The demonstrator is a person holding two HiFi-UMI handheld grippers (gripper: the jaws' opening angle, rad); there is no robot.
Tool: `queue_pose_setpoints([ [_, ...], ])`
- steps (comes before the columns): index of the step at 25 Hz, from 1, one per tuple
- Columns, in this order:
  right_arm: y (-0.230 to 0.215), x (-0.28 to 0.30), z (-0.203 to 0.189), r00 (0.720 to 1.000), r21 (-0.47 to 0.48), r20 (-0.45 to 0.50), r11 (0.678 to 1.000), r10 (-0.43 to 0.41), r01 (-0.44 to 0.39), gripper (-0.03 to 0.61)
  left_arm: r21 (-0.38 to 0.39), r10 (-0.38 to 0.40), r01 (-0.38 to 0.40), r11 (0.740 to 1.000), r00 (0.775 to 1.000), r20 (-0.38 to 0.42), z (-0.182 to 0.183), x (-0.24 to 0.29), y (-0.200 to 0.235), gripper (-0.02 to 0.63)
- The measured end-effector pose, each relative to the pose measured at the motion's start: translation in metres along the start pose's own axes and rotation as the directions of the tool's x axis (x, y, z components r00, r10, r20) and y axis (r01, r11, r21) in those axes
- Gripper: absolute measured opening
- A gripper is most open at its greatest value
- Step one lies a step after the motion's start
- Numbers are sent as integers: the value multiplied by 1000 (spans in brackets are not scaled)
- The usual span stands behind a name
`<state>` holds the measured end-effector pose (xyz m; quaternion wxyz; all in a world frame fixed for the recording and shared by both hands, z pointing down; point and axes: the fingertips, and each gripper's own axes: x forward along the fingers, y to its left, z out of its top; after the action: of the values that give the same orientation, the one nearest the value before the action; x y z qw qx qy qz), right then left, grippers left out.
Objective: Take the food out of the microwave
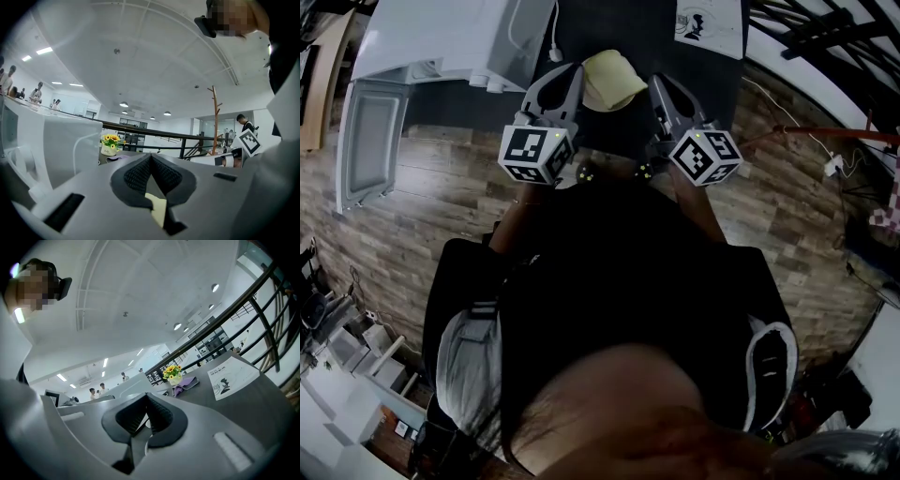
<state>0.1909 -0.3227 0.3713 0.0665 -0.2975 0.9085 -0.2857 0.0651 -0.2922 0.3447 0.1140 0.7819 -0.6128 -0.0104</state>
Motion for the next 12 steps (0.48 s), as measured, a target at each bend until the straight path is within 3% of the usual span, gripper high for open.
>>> queue_pose_setpoints([
  [12, -2, 0, -5, 996, 10, -54, 998, 68, -68, 0, -27, 69, -68, 997, 998, 3, -4, -5, -5, 6],
])
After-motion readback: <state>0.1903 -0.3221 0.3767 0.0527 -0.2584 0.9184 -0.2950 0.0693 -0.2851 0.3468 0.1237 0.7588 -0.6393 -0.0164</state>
